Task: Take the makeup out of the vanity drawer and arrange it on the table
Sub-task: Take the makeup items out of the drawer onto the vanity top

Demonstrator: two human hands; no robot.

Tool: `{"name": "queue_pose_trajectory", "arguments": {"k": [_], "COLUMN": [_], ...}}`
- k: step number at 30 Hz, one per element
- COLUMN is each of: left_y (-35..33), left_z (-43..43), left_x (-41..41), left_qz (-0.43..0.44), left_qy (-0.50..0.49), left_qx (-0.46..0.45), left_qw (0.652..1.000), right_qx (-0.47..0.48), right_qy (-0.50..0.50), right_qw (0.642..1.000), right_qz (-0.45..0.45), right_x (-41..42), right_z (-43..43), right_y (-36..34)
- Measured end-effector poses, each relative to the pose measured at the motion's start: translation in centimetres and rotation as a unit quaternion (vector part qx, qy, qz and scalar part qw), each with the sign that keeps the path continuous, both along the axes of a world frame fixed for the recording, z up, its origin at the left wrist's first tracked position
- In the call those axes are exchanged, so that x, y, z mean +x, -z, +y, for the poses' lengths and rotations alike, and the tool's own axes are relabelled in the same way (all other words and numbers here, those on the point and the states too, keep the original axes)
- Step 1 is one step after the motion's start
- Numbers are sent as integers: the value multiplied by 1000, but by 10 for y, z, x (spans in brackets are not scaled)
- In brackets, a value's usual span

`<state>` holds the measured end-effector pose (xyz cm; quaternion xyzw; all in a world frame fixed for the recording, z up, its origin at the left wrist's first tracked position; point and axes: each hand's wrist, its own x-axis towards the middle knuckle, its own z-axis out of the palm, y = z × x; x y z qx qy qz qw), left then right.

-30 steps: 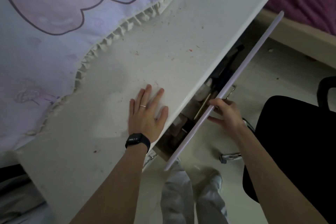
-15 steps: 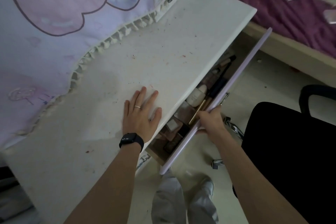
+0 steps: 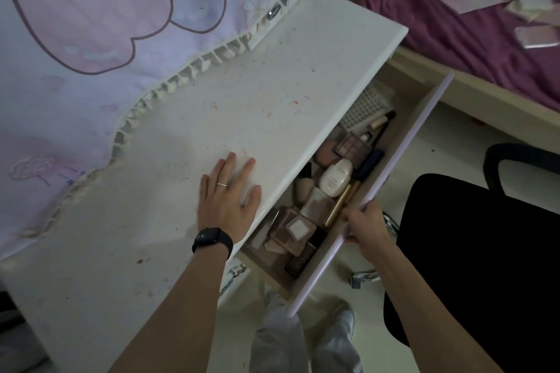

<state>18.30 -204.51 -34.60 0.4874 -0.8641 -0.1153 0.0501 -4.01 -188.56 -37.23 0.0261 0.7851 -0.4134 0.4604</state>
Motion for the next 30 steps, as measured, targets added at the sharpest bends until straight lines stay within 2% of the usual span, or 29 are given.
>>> {"name": "queue_pose_trajectory", "arguments": {"k": [11,16,20,23,26,28,30], "left_y": [-7,-11,-13,-11,-1,11,21], "left_z": [1,5,17,35,67,87,96], "left_x": [-2,-8,-12,-21,-39,-51,-59], "left_qz": [-10,-45,-39,-88,-198,-260,-295], "left_qy": [9,42,130,262,381,342,244], "left_qx": [-8,-75,-138,-164,-67,3,34], "left_qw": [1000,995,981,947,901,903,923], "right_qx": [-13,-23,-19,-10,15,13,2], "right_qy": [5,2,-41,-77,-135,-159,-161], "right_qw": [1000,999,999,997,991,984,979], "right_qz": [-26,-28,-24,-25,20,78,123], "right_x": [-7,-7,-9,-14,-14,-9,1], "right_z": [19,20,23,27,31,38,48], "right_y": [21,24,21,15,7,4,1]}}
